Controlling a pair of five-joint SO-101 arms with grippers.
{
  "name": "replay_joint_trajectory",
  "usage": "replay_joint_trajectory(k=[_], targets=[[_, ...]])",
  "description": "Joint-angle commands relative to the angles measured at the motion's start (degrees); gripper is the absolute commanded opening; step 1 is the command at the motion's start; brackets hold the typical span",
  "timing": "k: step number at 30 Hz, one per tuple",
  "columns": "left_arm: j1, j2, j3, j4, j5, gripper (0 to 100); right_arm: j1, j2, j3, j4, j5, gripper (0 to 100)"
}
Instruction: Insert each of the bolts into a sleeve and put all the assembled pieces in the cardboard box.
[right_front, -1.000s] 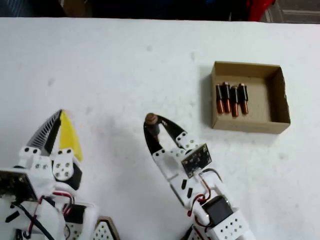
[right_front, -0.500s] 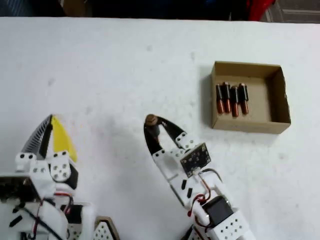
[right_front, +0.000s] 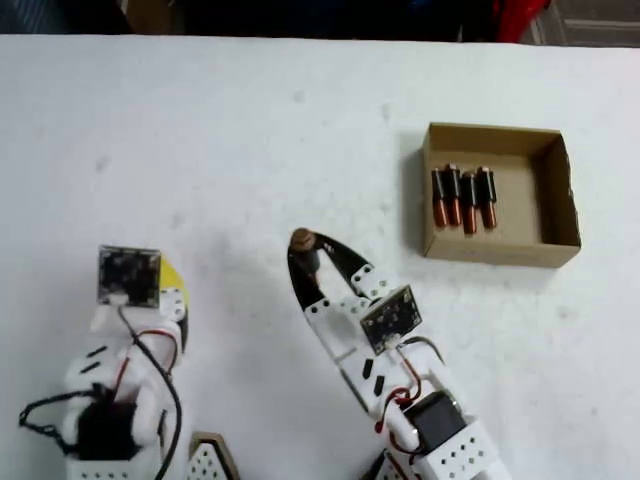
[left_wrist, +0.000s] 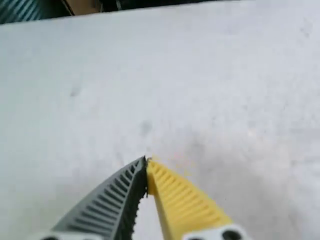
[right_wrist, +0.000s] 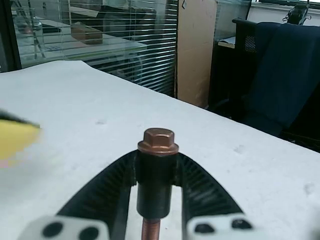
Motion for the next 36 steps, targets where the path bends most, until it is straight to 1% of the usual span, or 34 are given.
replay_joint_trajectory(k=[1, 7, 16, 26, 30, 34, 36], targets=[[-0.3, 0.0, 7.2, -1.6, -0.7, 2, 0.7, -0.7, 0.4, -0.1, -0.2, 1.7], [-0.3, 0.0, 14.6, -1.7, -0.5, 2, 0.7, -0.7, 0.4, -0.1, -0.2, 1.7], [-0.2, 0.0, 15.5, -1.1, -0.4, 2, 0.8, -0.7, 0.4, 0.0, -0.2, 1.7], [-0.2, 0.0, 15.5, 9.0, -0.9, 2, 0.8, -0.7, 0.4, 1.5, -0.2, 1.7], [-0.2, 0.0, 15.5, 9.2, -1.1, 2, 0.8, -0.7, 0.4, 2.6, -0.2, 1.7], [-0.2, 0.0, 15.5, 9.2, -6.1, 2, 0.8, -0.7, 0.4, 6.2, -0.2, 1.7], [-0.2, 0.0, 15.5, 9.1, -6.5, 2, 0.8, -0.7, 0.4, 7.4, -0.2, 1.7]])
